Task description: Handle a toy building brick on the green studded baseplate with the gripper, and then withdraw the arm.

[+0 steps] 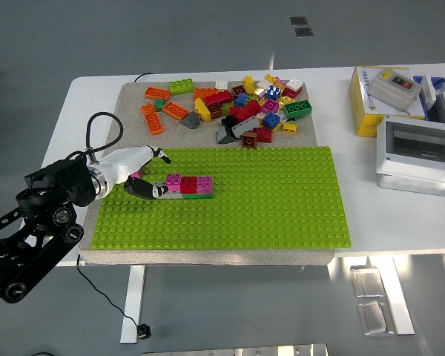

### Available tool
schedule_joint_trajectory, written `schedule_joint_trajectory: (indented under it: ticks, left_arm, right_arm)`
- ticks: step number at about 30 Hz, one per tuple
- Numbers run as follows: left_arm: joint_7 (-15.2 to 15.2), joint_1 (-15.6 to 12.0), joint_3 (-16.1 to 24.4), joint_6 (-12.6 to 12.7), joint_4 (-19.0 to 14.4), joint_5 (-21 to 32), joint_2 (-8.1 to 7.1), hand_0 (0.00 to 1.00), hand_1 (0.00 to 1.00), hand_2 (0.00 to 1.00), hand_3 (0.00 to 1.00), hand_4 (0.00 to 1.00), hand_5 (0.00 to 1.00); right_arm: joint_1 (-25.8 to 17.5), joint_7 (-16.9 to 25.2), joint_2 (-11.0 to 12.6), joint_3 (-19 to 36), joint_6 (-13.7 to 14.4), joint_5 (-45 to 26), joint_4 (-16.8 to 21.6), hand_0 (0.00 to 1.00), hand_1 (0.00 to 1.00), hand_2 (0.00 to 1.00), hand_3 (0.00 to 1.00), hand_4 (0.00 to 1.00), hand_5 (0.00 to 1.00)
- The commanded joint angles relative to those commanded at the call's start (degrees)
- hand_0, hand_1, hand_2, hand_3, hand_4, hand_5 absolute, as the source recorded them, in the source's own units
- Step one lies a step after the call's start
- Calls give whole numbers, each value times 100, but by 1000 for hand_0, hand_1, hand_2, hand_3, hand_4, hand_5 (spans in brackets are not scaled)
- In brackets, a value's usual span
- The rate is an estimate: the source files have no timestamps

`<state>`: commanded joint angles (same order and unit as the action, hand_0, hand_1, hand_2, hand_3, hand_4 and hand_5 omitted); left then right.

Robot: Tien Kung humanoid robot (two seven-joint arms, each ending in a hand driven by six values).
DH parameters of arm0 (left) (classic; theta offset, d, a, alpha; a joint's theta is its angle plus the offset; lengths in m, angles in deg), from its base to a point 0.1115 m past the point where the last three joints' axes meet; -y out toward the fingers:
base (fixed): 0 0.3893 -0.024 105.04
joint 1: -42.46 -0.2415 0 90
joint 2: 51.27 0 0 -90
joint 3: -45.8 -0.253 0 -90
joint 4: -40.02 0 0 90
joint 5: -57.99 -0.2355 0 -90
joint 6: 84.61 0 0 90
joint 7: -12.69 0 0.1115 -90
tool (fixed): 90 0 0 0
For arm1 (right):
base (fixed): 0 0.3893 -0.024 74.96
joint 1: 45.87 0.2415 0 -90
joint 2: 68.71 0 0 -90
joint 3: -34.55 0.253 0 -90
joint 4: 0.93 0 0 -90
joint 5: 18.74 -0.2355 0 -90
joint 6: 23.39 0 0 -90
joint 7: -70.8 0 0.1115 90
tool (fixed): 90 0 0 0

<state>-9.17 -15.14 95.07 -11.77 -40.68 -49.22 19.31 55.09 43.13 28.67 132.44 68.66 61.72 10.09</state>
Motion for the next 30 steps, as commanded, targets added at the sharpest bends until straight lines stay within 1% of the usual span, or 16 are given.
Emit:
schedule_joint_trajectory:
  ticks: [1,4,12,13,18,25,30]
  left_arm:
    - [-5,-7,4,-3,-31,-1,-2,983,998,998,781,704,298]
    - [-11,-15,-16,-8,-55,26,-2,983,998,998,781,704,298]
    - [-19,-55,-116,-8,41,92,17,983,998,998,775,697,292]
    - [-20,-61,-128,-8,45,99,17,984,998,998,776,710,293]
    - [-12,-64,-211,-4,96,142,29,984,998,998,776,710,293]
    - [16,-47,-311,16,232,214,56,984,998,998,772,724,315]
    - [24,-72,-356,14,262,224,68,984,998,998,772,724,315]
  right_arm:
    - [-1,-1,-1,8,-1,5,1,649,554,565,747,630,998]
    - [0,-1,-1,18,-3,12,1,649,554,565,747,630,998]
    - [6,1,-1,22,-4,24,1,649,555,559,746,632,998]
    - [6,2,0,22,-4,23,1,649,555,560,746,632,998]
    - [11,3,1,31,-6,36,1,649,555,560,746,632,998]
    - [18,11,-7,43,-11,44,0,649,556,559,745,632,998]
    - [17,23,-10,40,-10,21,-1,649,556,559,745,632,998]
